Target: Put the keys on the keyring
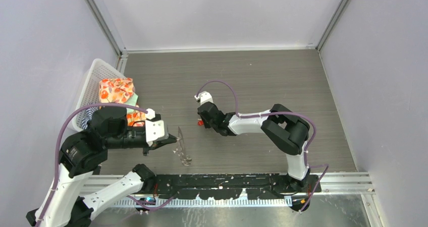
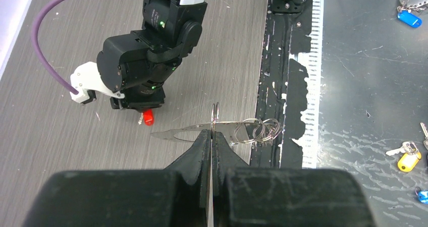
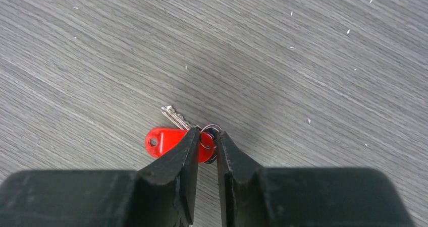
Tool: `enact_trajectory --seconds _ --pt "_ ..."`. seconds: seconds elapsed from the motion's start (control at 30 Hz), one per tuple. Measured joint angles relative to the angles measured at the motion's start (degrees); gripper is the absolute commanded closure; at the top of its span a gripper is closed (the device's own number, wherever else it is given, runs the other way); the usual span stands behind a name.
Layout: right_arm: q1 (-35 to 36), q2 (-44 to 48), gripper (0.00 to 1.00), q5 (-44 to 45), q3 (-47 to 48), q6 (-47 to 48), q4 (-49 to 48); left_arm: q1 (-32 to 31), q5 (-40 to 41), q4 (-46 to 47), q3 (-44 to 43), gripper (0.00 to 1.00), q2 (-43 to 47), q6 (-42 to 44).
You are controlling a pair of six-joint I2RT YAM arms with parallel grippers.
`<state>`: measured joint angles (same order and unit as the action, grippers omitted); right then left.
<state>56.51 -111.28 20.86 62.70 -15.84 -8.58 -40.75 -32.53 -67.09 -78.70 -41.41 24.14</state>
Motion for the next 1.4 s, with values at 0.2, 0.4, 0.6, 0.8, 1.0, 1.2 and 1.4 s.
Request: enact_trajectory --seconds 0.2,0.4,0.6,0.8,1.0,1.2,1.4 --pt "0.0 0.0 0.99 0.0 0.4 -0.2 0.9 0.0 0.0 0.1 -0.7 1.00 -0.4 0.0" --pt "0.0 1.2 0.99 0.0 -2.1 -0.2 -1.6 0.0 0.6 0.0 -0.8 1.00 -0.5 -0.2" --pt "0.0 12.2 0.99 -2.9 -11.4 1.2 -4.1 0.0 2.8 0.4 1.1 1.00 -0.8 -2.5" --pt "0.0 32.8 0.78 -10.0 -21.0 2.1 -7.3 0.0 5.4 1.0 4.5 1.00 -1.5 -3.3" --pt "0.1 36.3 0.34 -8.9 -20.2 -1.6 -4.6 0.0 6.4 2.5 5.7 1.00 -1.7 -3.7" --pt "-0.1 20.4 0.37 -3.0 -12.4 -7.3 1.3 0.0 6.7 3.3 5.7 1.00 -2.0 -4.2" --pt "-2.3 13.3 0.40 -2.5 -8.5 -21.6 7.4 0.0 6.9 3.3 5.7 1.00 -2.1 -4.1"
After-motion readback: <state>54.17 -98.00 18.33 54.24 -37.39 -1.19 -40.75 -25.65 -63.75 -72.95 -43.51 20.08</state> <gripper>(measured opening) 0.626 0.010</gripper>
